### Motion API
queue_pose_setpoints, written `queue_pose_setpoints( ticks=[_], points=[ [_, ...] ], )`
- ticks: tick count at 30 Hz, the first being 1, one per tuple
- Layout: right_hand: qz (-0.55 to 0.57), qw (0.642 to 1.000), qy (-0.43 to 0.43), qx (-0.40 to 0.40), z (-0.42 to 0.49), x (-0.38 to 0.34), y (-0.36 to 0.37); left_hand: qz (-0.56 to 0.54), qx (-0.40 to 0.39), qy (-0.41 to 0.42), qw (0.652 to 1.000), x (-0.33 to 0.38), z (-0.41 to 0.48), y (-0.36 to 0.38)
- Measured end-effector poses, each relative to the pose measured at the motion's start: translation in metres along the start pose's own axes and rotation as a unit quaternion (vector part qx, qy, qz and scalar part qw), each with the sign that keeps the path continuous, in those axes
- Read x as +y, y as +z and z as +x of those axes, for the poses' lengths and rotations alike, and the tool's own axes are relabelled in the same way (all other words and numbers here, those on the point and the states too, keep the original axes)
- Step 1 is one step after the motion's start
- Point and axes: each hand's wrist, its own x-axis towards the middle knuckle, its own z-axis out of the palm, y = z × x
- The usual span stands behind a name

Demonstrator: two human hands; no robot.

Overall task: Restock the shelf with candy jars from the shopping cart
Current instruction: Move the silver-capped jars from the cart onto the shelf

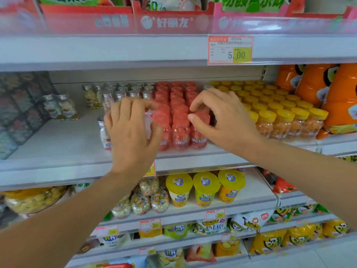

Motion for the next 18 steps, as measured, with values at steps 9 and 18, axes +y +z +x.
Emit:
queue_pose_setpoints(
  ticks=[9,18],
  points=[
    [0.047,0.995,-0.036,-0.084,0.075,-0.100,0.084,0.022,-0.153,-0.220,0.963,-0.134,-0.023,-0.059],
    [-0.027,0.973,0.024,-0.228,0.108,-0.117,0.121,-0.055,-0.378,-0.081,0.921,-0.151,-0.007,-0.060]
  ],
)
